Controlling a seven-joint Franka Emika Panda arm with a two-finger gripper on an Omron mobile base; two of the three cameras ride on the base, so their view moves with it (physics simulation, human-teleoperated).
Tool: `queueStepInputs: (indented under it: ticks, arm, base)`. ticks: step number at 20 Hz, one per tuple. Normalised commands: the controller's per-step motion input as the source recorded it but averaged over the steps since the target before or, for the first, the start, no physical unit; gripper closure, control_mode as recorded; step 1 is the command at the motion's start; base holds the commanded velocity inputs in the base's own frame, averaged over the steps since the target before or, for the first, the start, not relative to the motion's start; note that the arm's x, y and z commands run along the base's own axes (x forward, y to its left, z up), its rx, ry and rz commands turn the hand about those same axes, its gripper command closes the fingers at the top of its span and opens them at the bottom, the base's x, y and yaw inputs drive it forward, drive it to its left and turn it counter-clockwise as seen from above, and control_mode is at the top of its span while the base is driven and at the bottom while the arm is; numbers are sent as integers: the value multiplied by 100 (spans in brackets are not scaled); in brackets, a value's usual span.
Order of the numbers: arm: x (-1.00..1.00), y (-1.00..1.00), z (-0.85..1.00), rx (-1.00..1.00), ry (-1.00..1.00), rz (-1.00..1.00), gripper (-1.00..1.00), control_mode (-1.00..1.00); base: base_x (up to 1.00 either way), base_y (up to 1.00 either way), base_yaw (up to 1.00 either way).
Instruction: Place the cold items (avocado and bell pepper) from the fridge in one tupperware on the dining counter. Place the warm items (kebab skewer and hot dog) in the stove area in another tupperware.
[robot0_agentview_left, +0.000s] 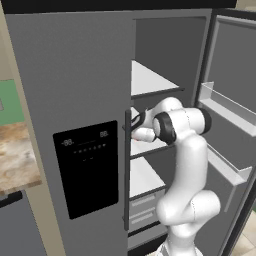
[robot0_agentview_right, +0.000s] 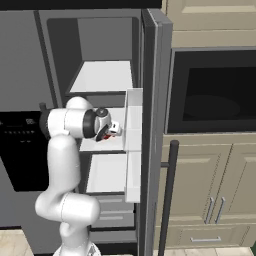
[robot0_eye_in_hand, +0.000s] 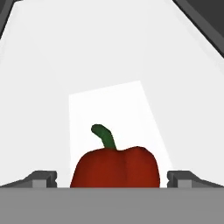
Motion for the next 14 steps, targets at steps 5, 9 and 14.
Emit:
queueStepInputs:
  ticks: [5,9,14]
  arm:
    - [17,0,-16,0,0,0,-100,-100]
    - [11,0,-8,0,0,0,-100,-100]
    - [-2,0,-17,2,10,-3,100,-100]
  base:
    - [0,0,0]
    - [0,0,0]
    - [0,0,0]
